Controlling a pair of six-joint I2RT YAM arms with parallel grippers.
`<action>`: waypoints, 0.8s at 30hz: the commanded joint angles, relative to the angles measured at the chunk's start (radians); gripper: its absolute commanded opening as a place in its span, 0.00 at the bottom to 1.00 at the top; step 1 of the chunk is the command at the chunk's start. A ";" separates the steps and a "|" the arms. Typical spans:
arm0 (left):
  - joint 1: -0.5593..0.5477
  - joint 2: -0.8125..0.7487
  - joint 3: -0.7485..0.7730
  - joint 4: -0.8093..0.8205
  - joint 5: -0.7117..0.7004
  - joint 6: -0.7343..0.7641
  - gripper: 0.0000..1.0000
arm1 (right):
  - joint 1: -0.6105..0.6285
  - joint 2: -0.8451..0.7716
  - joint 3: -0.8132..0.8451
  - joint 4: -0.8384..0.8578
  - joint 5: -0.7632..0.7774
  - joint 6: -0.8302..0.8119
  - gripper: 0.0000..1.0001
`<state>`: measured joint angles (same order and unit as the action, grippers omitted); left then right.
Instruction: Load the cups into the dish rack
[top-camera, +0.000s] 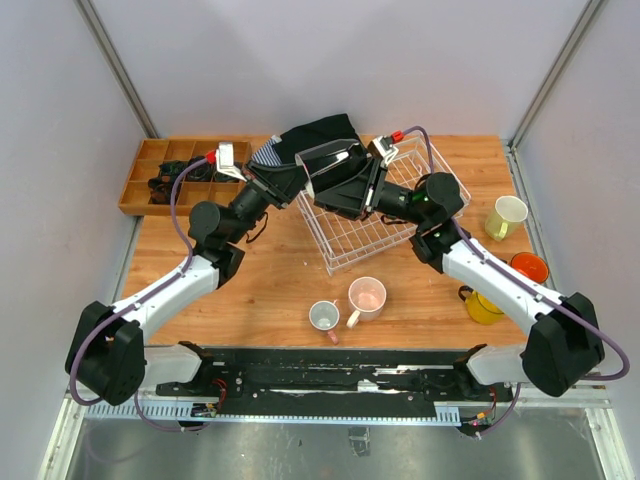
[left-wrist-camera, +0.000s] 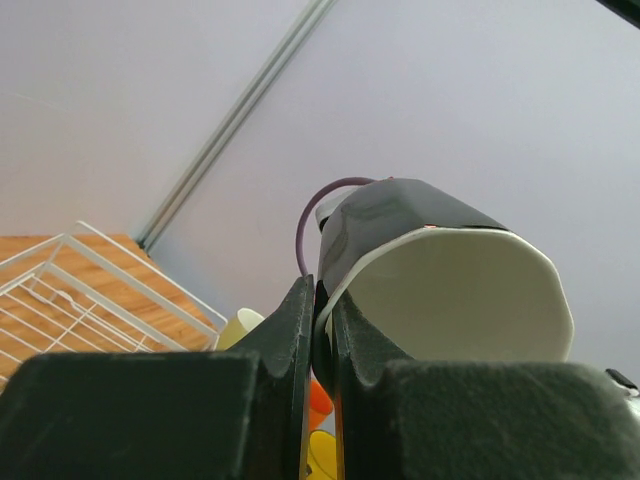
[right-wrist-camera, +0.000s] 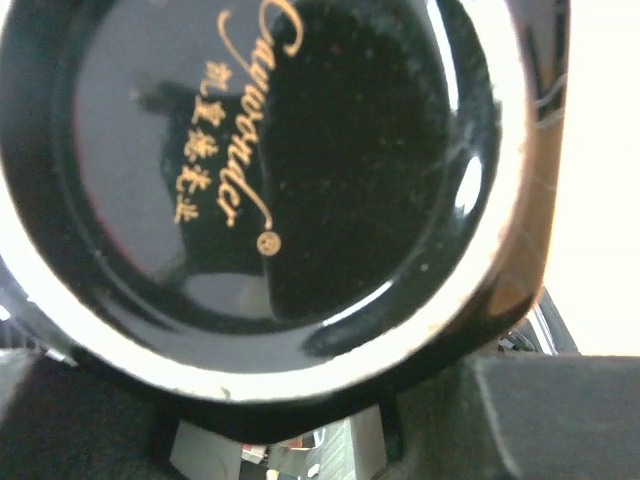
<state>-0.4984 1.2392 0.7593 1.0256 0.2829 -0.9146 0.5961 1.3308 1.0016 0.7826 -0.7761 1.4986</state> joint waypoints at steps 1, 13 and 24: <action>-0.030 -0.016 0.040 -0.007 0.080 0.026 0.01 | 0.025 -0.035 -0.006 -0.029 0.020 -0.074 0.36; -0.028 -0.040 0.041 -0.114 0.117 0.085 0.00 | -0.003 -0.073 0.029 -0.251 0.003 -0.262 0.01; 0.031 -0.107 0.037 -0.373 0.053 0.138 0.54 | -0.178 -0.127 0.082 -0.513 -0.017 -0.456 0.01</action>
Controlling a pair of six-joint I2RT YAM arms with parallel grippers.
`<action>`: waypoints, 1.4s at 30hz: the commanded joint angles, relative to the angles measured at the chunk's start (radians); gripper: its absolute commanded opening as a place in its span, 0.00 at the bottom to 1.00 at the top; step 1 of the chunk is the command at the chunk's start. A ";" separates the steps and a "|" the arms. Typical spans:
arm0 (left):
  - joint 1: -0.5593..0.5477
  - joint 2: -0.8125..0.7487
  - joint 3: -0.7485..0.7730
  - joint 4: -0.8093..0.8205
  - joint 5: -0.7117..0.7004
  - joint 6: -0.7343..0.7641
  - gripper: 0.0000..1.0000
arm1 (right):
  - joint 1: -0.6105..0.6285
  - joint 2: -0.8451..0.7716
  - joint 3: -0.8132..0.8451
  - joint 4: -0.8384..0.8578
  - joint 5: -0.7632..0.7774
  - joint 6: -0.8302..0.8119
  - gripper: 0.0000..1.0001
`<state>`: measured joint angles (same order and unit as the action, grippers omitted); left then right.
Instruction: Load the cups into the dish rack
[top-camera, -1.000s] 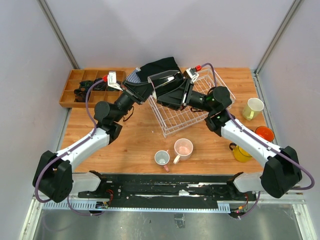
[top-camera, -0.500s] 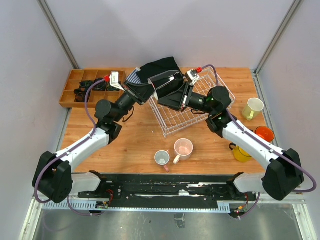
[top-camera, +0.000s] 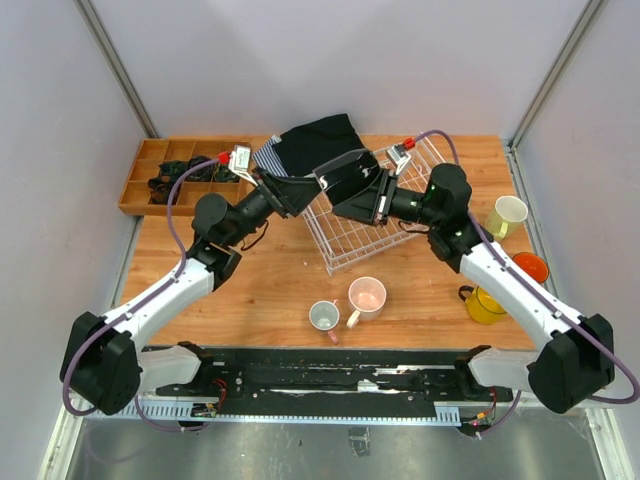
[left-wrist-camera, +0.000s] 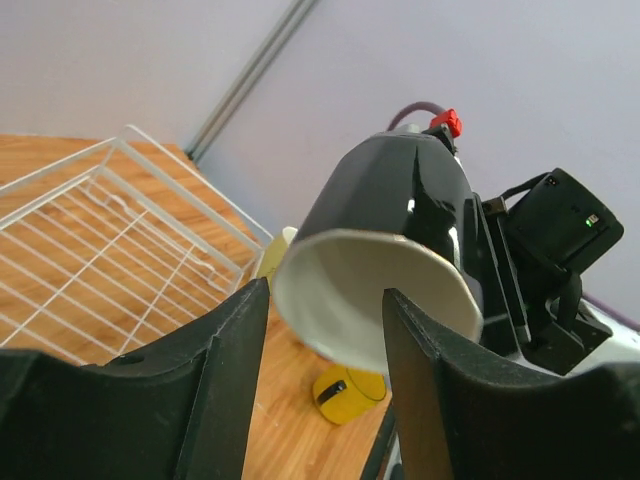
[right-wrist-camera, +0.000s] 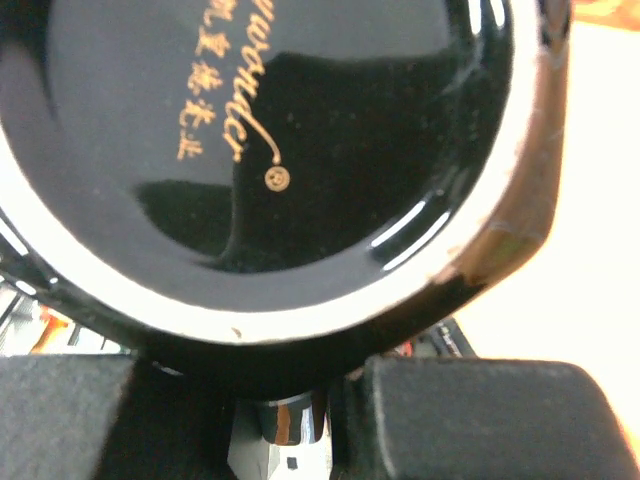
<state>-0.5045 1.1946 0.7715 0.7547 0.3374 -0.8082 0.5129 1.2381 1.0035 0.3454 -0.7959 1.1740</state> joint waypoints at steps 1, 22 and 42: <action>0.050 -0.072 0.021 -0.138 -0.008 0.036 0.54 | -0.118 -0.029 0.095 -0.108 -0.001 -0.158 0.01; 0.070 -0.099 0.155 -0.675 -0.084 0.299 0.73 | -0.271 0.366 0.571 -0.772 0.685 -0.759 0.01; 0.073 -0.020 0.107 -0.671 -0.095 0.387 0.74 | -0.321 0.739 0.735 -0.591 0.945 -0.890 0.01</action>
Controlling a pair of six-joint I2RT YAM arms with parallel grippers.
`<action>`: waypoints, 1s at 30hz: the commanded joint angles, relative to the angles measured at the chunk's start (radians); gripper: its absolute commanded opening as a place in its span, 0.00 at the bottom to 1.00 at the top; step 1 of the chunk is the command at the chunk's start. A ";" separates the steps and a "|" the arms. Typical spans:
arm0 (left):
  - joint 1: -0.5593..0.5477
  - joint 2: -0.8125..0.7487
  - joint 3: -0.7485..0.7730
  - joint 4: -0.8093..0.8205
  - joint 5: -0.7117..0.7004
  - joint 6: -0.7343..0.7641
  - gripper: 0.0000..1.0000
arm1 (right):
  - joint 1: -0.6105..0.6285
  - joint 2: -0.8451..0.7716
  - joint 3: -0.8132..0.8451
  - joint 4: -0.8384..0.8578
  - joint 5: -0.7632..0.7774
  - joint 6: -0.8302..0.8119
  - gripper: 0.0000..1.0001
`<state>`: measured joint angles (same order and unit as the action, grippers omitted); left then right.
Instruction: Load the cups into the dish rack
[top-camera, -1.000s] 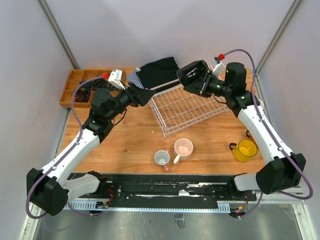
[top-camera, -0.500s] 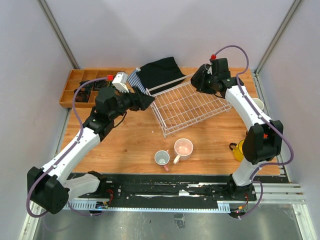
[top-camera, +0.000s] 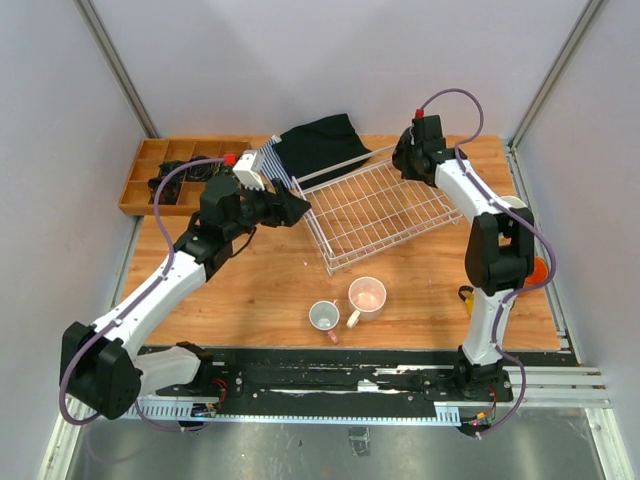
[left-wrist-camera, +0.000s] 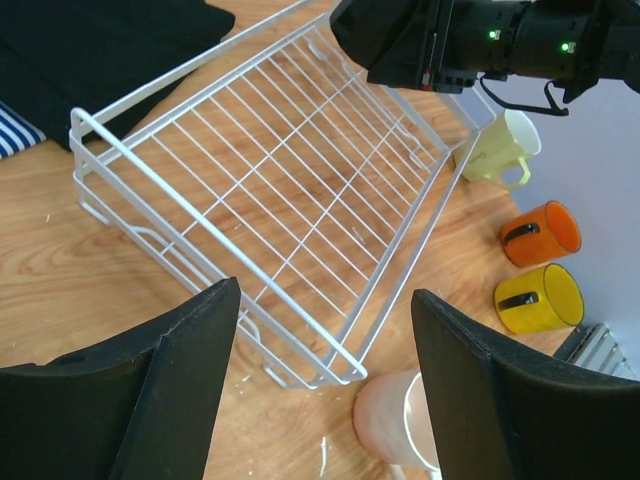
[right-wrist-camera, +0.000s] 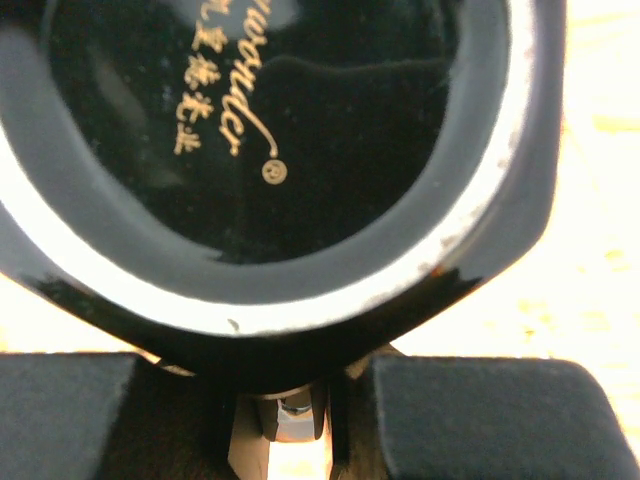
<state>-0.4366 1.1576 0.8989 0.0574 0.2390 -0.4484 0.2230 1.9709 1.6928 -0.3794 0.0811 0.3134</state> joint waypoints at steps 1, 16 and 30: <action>0.006 0.020 -0.022 0.027 -0.001 0.029 0.74 | -0.034 0.020 0.047 0.140 0.074 -0.028 0.01; 0.013 0.062 -0.033 0.076 0.006 0.045 0.74 | -0.047 0.163 0.070 0.254 0.102 -0.111 0.01; 0.019 0.073 -0.029 0.047 0.017 0.069 0.74 | -0.063 0.183 0.049 0.241 0.095 -0.111 0.33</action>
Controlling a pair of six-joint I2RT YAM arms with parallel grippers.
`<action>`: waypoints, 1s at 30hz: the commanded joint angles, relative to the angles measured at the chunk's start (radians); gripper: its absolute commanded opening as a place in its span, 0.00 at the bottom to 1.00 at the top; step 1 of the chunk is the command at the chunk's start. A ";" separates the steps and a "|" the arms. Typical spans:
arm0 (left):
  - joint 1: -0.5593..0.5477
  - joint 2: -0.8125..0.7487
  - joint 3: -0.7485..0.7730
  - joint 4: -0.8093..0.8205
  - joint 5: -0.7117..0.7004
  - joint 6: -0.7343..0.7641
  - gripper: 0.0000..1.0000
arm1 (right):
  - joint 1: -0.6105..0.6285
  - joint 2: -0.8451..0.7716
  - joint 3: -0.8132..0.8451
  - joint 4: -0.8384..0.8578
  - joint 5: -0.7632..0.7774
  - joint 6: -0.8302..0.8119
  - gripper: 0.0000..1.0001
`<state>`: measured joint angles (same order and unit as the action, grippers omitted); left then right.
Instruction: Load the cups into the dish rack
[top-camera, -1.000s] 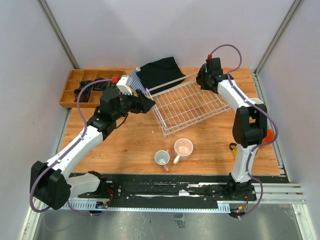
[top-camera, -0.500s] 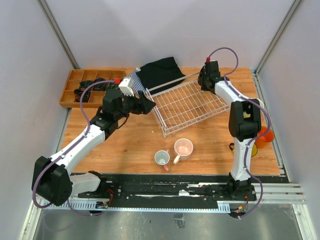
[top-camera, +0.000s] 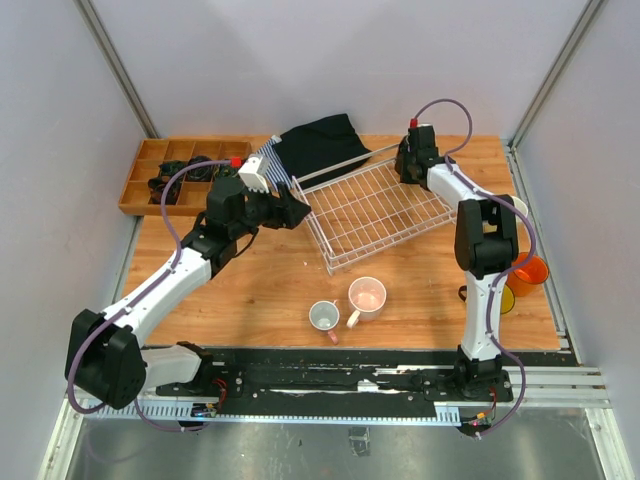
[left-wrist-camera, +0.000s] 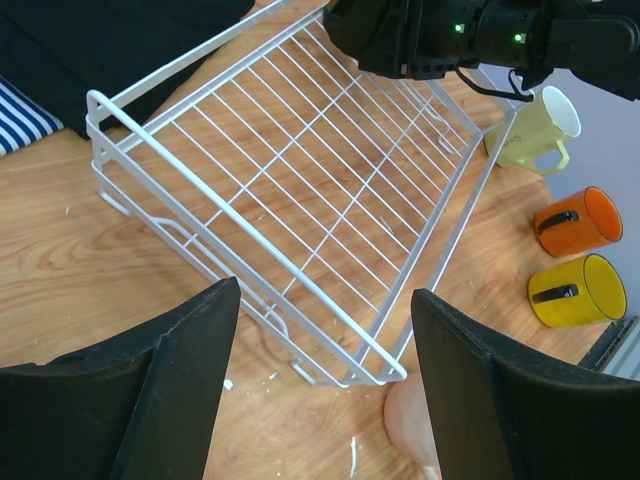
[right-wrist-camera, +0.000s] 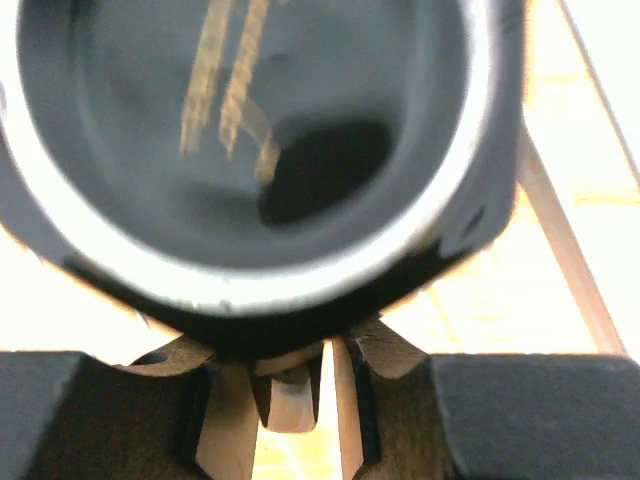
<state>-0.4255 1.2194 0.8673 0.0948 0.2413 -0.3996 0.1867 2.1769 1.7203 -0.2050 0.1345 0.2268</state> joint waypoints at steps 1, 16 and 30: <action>0.008 0.013 0.004 0.008 0.018 0.020 0.74 | -0.026 -0.024 0.022 0.065 0.042 -0.027 0.39; 0.008 0.012 -0.022 0.031 0.044 -0.005 0.74 | -0.026 -0.119 -0.055 0.078 0.063 -0.054 0.25; 0.008 -0.020 -0.016 -0.016 0.007 -0.006 0.71 | -0.020 -0.160 -0.061 0.060 0.079 -0.081 0.44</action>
<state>-0.4217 1.2312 0.8513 0.0982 0.2783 -0.4084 0.1745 2.0941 1.6779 -0.1627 0.1783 0.1654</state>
